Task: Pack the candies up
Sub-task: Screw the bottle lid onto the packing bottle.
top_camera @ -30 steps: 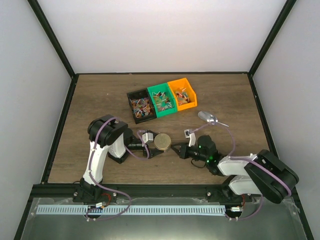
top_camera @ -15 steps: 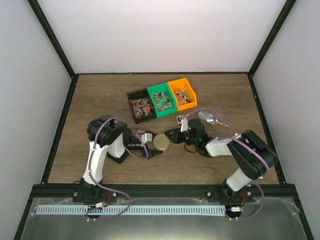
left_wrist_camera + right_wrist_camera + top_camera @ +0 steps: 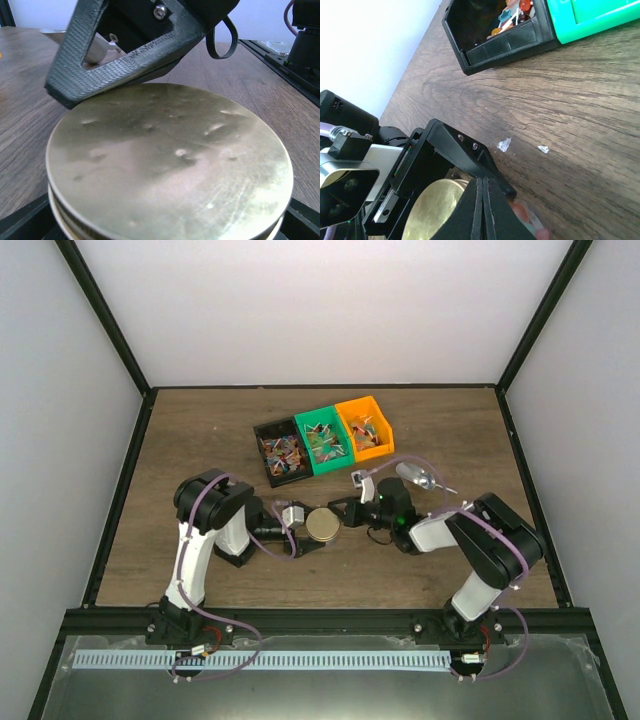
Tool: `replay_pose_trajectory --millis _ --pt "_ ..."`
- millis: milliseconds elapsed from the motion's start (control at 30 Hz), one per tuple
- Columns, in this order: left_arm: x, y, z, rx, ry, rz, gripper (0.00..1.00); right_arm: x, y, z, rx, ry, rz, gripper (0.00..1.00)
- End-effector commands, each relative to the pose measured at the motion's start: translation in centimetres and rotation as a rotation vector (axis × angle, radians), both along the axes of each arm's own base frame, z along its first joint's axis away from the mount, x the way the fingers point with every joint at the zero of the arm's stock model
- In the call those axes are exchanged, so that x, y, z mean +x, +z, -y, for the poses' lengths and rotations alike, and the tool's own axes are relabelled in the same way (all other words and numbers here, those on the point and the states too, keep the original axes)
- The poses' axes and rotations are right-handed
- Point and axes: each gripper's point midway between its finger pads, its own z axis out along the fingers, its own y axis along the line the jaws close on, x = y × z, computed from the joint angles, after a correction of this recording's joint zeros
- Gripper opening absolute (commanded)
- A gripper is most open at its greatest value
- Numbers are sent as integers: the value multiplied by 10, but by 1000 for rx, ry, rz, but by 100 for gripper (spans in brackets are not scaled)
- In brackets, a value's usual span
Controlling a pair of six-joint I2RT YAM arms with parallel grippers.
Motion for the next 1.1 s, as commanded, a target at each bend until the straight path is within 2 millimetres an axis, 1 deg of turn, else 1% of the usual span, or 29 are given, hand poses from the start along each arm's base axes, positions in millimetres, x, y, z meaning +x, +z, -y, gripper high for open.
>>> replay_pose_trajectory --millis 0,233,467,567,633,733,867,1000,1033,1067 --pt "-24 -48 -30 51 110 -231 87 -35 -18 5 26 73 -88 1" --pt "-18 -47 -30 47 138 -238 87 -71 -22 6 35 130 -107 1" --pt "-18 -41 -31 43 145 -232 86 -107 -25 11 42 162 -122 1" --pt "-19 -40 -31 44 147 -229 86 -119 -24 13 55 173 -122 1" --pt "-21 -40 -32 45 140 -228 86 -122 -23 16 63 170 -122 1" --pt "-25 -40 -32 47 123 -231 86 -117 -21 20 55 128 -105 1" --pt "-33 -40 -32 48 87 -224 86 -98 -4 24 60 52 -47 2" --pt "-37 -40 -33 53 79 -214 86 -70 14 31 21 -39 18 14" --pt "-37 -40 -33 54 77 -212 86 -64 19 30 11 -48 35 16" --pt "-38 -40 -34 54 73 -212 86 -59 20 30 -11 -60 35 16"
